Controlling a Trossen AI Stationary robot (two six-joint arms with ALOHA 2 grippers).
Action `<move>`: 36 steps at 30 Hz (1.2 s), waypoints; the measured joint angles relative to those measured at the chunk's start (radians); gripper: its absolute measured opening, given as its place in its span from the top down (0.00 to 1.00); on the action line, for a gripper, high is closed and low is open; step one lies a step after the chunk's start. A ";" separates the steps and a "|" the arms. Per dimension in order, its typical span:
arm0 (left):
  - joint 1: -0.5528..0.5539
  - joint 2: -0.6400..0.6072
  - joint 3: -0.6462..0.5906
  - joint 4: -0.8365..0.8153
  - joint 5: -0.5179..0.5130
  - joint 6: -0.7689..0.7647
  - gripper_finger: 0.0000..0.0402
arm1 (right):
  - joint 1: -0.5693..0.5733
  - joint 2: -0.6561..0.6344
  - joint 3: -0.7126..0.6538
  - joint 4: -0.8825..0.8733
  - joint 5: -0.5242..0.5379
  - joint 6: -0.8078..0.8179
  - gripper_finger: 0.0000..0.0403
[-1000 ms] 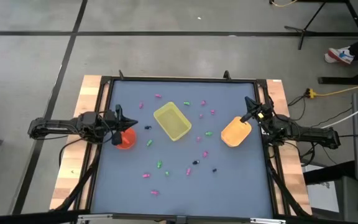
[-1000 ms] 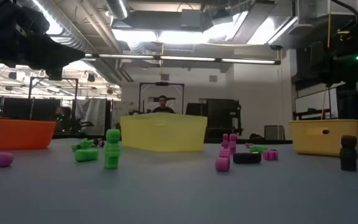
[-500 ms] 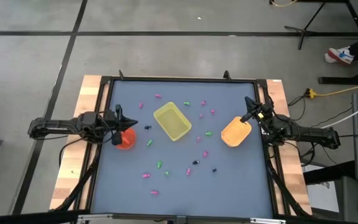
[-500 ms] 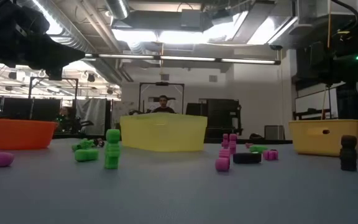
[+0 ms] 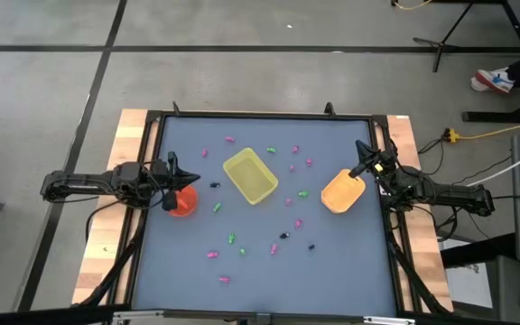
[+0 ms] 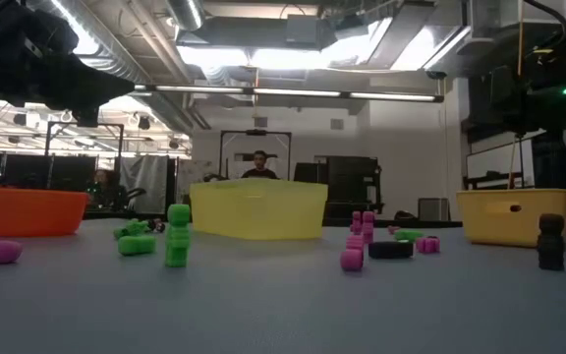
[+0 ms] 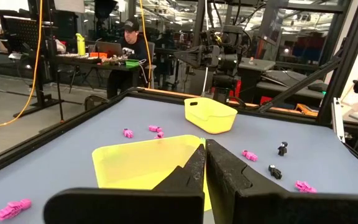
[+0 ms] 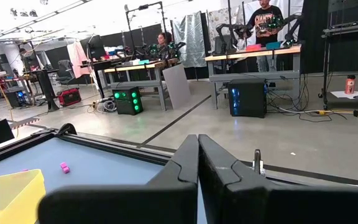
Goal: Sort Halloween decoration
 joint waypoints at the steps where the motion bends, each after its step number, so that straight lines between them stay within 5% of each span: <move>1: 0.000 0.000 0.000 0.000 0.000 0.000 1.00 | 0.000 0.000 0.000 0.000 0.000 0.000 1.00; 25: 0.000 0.000 0.000 0.000 0.000 0.000 1.00 | 0.000 0.000 0.000 0.001 -0.010 0.001 1.00; 29: 0.000 0.000 0.000 0.000 0.000 0.000 1.00 | 0.000 0.001 0.000 0.002 -0.196 -0.046 1.00; 36: 0.000 0.000 0.000 0.000 0.000 0.000 1.00 | 0.000 0.002 0.002 -0.027 -0.726 -0.155 1.00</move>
